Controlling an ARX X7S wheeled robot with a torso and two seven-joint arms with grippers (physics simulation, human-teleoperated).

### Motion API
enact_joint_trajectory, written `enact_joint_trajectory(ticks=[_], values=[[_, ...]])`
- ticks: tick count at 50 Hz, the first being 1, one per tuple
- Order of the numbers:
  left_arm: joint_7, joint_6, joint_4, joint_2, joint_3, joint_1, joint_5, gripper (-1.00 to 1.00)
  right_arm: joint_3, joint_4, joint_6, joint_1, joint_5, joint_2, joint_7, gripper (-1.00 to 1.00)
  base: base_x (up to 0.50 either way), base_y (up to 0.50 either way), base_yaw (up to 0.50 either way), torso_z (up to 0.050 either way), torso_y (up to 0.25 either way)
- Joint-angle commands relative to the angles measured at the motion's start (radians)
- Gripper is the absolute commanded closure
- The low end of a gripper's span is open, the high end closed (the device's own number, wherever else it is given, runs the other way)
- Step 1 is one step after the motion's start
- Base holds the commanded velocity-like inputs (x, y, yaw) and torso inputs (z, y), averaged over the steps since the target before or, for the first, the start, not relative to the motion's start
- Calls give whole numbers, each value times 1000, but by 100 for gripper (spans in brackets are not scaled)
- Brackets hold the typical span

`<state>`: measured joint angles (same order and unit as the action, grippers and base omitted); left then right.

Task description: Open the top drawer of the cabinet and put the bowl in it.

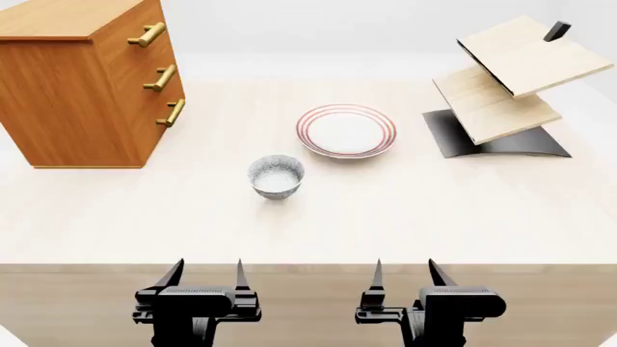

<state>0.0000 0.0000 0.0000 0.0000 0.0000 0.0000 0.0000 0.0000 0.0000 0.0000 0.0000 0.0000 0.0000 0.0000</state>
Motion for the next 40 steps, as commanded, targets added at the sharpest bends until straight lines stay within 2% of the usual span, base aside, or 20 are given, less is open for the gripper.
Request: enact_joint_trajectory(ticks=[1, 18, 40], values=[[-15, 2, 12, -16, 16, 4, -21, -100, -24, -11, 10, 0, 4, 16, 24, -100, 0, 0, 0, 0, 0], [-48, -6, 89, -65, 60, 31, -79, -100, -76, -109, 50, -34, 5, 63, 92, -100, 0, 0, 0, 1, 0], [-84, -121, 226, -113, 88, 11, -103, -100, -113, -192, 87, -58, 19, 98, 124, -100, 0, 0, 0, 50, 0]])
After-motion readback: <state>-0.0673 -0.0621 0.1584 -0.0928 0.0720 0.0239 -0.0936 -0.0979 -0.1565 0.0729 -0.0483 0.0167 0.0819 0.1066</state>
